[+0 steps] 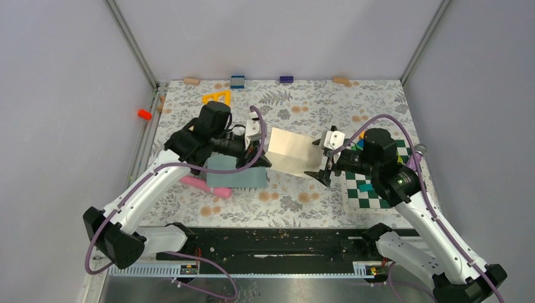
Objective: Place the letter into the envelope and seal it
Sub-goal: Fold the letter.
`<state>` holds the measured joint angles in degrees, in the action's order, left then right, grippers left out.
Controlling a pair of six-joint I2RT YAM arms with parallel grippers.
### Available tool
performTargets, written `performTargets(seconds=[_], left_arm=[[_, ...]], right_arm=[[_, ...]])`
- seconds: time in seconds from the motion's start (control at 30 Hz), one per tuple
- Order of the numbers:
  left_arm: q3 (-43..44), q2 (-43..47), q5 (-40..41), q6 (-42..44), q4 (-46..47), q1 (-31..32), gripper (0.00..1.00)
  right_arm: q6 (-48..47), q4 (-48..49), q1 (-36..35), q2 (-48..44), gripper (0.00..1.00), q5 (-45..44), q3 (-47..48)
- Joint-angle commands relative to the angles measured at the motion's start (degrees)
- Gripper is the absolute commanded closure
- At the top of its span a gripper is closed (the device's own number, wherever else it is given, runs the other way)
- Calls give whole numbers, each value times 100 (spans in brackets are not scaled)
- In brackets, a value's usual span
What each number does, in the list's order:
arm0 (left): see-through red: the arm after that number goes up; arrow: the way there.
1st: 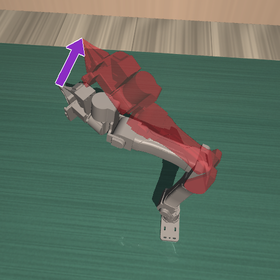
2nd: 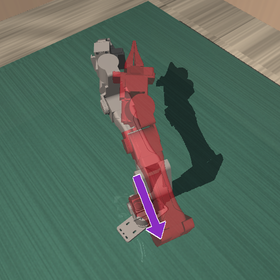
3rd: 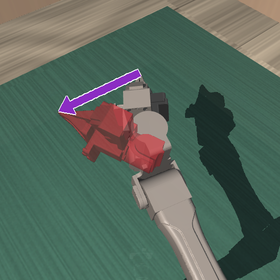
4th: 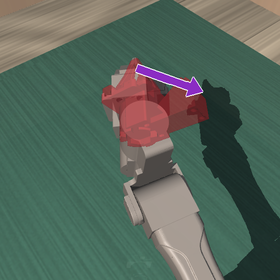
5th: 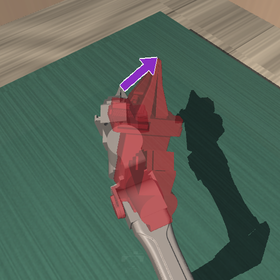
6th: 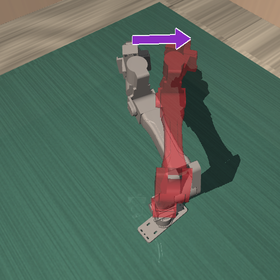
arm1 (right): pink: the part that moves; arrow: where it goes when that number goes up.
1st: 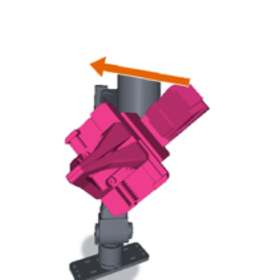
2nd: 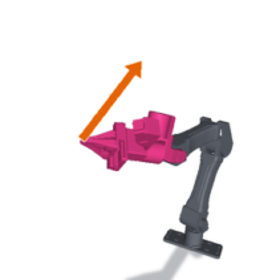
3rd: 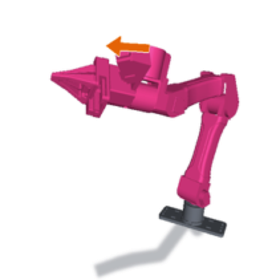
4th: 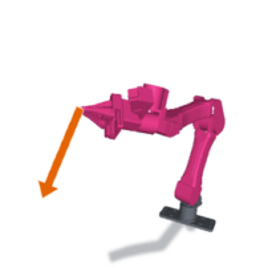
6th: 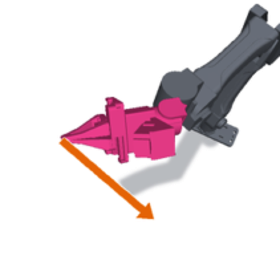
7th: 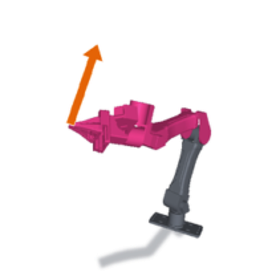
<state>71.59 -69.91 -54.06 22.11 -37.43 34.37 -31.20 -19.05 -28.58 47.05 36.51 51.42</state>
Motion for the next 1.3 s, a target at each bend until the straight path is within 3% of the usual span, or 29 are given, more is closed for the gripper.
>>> performTargets(seconds=[0.0, 0.27, 0.67, 1.0, 1.27], left_arm=[[42, -118, 295, 105, 152, 133, 100], [105, -378, 333, -40, 249, 225, 100], [168, -361, 215, 175, 18, 350, 100], [138, -318, 290, 206, 2, 368, 100], [159, -271, 380, 237, 8, 369, 100]], right_arm=[[-182, 8, -202, 240, 1, -67, 508], [-409, 188, -764, 615, 1, -663, 477], [-304, 811, -1047, 982, 2, -1194, 203], [-370, 201, -1094, 957, 33, -393, 295], [-407, -97, -1097, 1032, 44, -129, 381]])
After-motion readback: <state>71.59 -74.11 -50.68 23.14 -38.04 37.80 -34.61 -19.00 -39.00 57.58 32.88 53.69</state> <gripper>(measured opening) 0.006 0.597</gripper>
